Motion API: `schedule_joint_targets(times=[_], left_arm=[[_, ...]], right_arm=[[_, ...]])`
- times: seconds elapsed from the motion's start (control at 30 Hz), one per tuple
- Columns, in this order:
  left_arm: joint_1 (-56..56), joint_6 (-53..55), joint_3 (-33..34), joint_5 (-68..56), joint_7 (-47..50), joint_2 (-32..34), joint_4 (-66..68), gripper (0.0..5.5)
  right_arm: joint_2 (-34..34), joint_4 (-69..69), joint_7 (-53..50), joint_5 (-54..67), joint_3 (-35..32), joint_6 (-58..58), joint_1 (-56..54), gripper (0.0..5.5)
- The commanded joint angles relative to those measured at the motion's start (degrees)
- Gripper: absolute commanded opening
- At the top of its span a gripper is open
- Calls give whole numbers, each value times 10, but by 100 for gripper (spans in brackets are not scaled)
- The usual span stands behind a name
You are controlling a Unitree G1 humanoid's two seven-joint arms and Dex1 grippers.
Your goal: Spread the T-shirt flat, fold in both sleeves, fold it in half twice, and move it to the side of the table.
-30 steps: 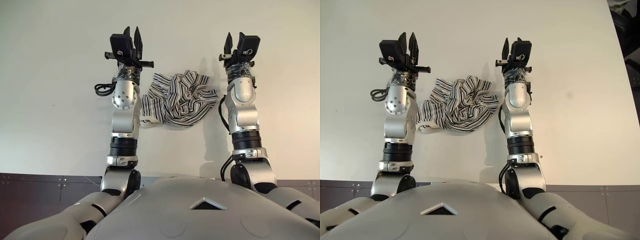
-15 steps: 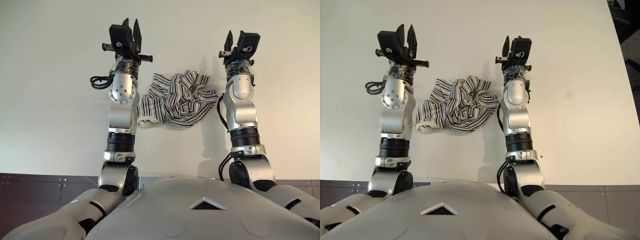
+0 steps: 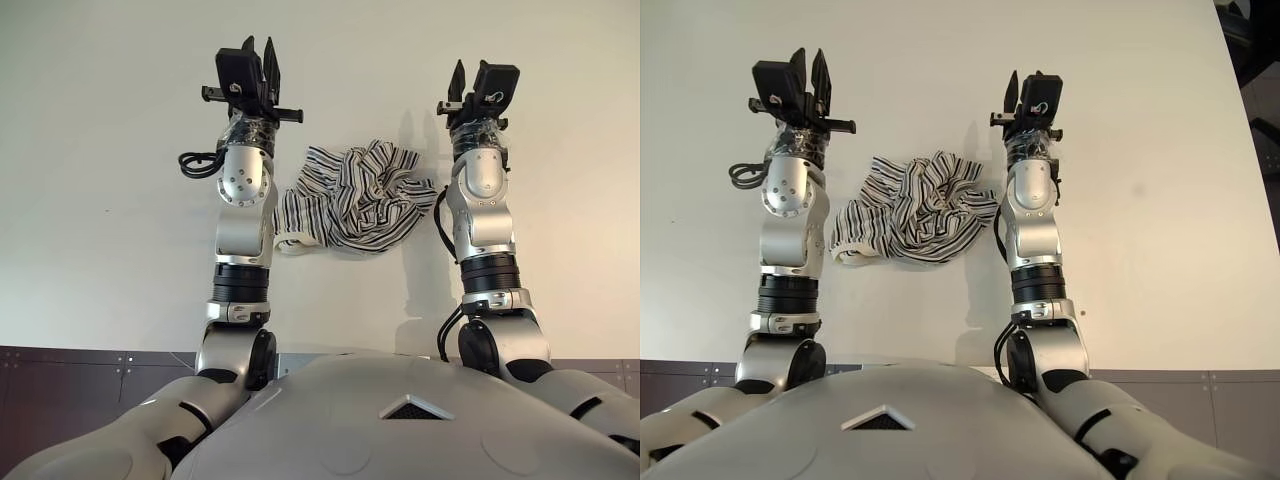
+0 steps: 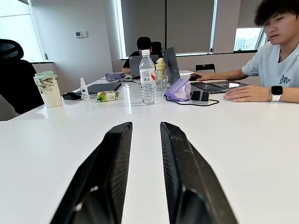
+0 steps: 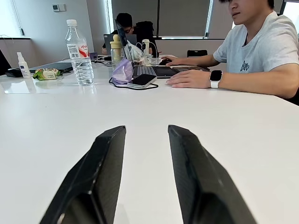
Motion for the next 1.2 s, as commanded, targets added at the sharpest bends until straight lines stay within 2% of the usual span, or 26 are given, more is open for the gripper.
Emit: schedule_joint_targets(times=[0.03, 0.1, 0.23, 0.3, 0.37, 0.47, 0.67, 0.8, 0.93, 1.0, 1.2], left_arm=[[24, -3, -48, 31, -78, 59, -26, 109], [54, -22, -76, 42, -139, 106, -50, 109], [116, -93, -121, 67, -282, 241, -72, 109], [130, -122, -141, 95, -317, 288, -38, 109], [145, -145, -157, 126, -332, 322, -12, 109], [174, -170, -185, 155, -369, 365, -1, 109], [214, -223, -221, 193, -396, 434, 42, 109], [230, -237, -228, 209, -405, 470, 2, 109], [249, -210, -227, 229, -388, 484, -1, 109], [255, -199, -231, 248, -377, 489, 20, 109], [232, -197, -210, 253, -324, 488, 55, 109]], right_arm=[[-63, -78, 151, 22, 54, 7, 40, 166], [-109, -141, 255, 68, 68, 36, 72, 166], [-294, -290, 513, 153, 96, 116, 141, 166], [-354, -317, 592, 172, 108, 137, 156, 166], [-378, -325, 631, 177, 123, 151, 162, 166], [-360, -290, 620, 143, 152, 135, 156, 166], [-291, -113, 505, 8, 205, 50, 94, 166], [-268, 46, 370, -100, 211, -32, 2, 166], [-275, 138, 283, -146, 194, -89, -66, 166], [-276, 133, 294, -130, 181, -104, -69, 166], [-361, -69, 480, -20, 162, -87, 50, 166]])
